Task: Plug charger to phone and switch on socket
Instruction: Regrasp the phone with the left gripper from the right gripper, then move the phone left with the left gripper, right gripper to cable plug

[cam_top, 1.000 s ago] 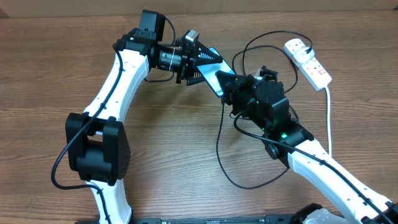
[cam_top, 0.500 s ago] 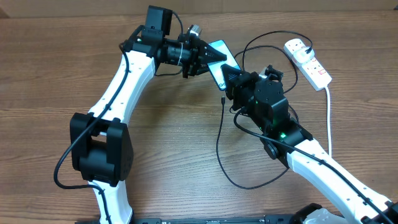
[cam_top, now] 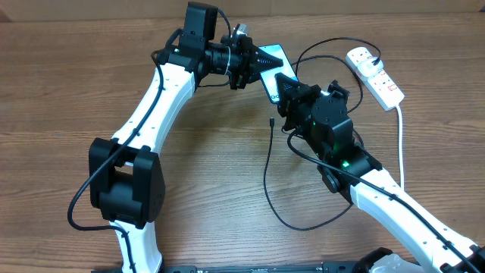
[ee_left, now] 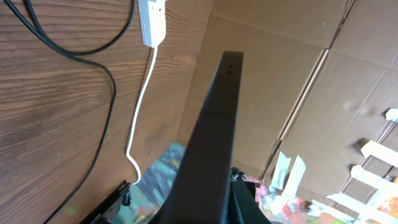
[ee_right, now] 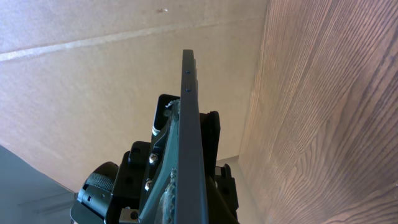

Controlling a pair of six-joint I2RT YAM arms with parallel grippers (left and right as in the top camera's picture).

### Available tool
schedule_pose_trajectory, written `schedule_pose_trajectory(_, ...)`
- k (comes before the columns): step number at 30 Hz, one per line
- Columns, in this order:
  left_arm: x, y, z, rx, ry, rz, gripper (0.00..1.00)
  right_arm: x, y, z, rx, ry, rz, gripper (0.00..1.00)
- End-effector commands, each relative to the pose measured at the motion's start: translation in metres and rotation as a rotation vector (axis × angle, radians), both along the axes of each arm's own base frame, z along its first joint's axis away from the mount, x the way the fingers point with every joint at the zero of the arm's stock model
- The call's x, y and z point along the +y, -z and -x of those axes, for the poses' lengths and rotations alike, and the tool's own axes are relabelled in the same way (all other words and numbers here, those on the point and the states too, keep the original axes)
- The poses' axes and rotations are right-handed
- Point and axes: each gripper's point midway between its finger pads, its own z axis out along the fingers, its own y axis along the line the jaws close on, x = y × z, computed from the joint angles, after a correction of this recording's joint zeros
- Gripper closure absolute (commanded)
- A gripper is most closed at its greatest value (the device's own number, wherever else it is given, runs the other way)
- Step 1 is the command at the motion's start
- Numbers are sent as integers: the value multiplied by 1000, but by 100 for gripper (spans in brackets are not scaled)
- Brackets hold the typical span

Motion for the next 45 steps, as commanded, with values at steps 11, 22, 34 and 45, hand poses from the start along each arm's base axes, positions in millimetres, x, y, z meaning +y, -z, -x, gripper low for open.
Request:
schedule_pose_trajectory(11, 12, 6, -52, -139, -240, -133, 96, 60, -3, 42, -17, -355, 19, 96)
schedule_pose_trajectory(22, 24, 12, -70, -175, -342, -200, 96, 63, -9, 42, -47, -370, 11, 96)
schedule_pose_trajectory(34, 25, 12, -70, -247, -309, -215, 96, 55, -10, 35, -94, -328, 76, 68)
schedule_pose_trajectory(45, 74, -12, -66, -301, -167, -47, 96, 28, 24, 38, -163, -451, 440, 60)
